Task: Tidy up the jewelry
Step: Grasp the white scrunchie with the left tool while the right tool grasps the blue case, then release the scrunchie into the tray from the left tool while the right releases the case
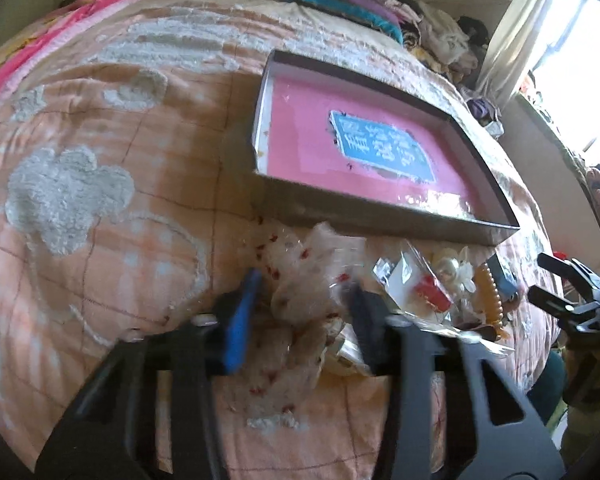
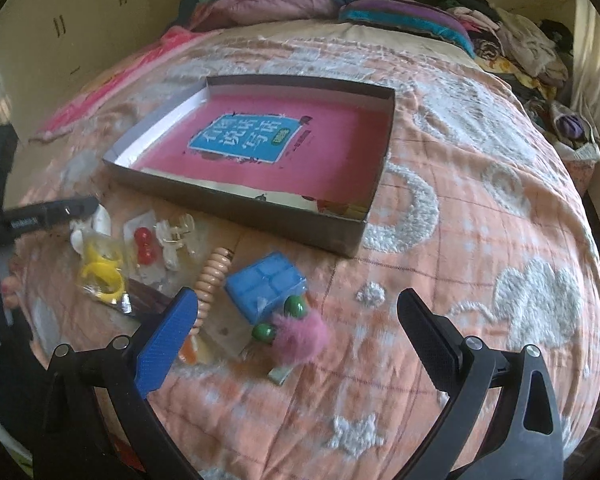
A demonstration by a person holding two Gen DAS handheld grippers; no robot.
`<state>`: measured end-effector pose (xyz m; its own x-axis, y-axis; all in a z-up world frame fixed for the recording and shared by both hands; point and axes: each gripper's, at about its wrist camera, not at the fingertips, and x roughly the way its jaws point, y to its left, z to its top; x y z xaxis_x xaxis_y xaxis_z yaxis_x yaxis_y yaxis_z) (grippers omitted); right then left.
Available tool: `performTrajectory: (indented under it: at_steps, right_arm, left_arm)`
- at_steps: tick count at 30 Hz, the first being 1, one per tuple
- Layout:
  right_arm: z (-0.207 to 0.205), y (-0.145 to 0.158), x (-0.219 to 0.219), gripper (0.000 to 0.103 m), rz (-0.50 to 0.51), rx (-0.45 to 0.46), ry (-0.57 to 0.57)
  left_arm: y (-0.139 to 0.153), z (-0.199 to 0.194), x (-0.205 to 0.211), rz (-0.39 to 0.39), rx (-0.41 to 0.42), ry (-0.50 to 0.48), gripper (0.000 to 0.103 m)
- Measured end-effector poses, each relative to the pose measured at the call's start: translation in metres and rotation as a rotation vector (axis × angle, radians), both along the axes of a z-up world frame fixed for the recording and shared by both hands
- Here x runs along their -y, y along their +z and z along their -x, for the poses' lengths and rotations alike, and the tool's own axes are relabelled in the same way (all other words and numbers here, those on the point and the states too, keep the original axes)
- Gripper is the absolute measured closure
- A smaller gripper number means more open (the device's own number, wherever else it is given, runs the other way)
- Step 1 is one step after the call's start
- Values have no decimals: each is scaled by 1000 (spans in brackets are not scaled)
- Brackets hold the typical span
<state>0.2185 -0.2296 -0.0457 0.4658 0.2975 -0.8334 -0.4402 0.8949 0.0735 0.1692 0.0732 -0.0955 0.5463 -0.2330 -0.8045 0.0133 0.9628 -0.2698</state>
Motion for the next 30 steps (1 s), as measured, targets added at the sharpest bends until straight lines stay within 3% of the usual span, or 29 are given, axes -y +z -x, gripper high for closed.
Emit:
performTrajectory:
  at_steps: [3, 5, 9, 10, 15, 21, 30]
  right_arm:
    - [-6, -8, -7, 6, 22, -8, 40]
    - [-10, -13, -11, 20, 28, -19, 69]
    - [-18, -25, -19, 38, 29, -50, 135]
    - [-19, -27, -20, 52, 13, -51, 156]
    - [-15, -20, -25, 53, 3, -13, 184]
    - [-2, 13, -12, 53, -89, 45, 155]
    - [3, 68, 42, 53, -163, 173, -46]
  left_arm:
    - [2, 2, -4, -15, 12, 9, 89]
    - [3, 2, -8, 2, 10, 16, 90]
    - [8, 2, -17, 4, 25, 44, 92]
    - [10, 1, -19, -2, 29, 50, 92]
    - [24, -1, -31, -14, 61, 96, 92]
    - [48, -13, -42, -16, 100, 121, 92]
    - [92, -41, -22, -33, 186, 76, 92]
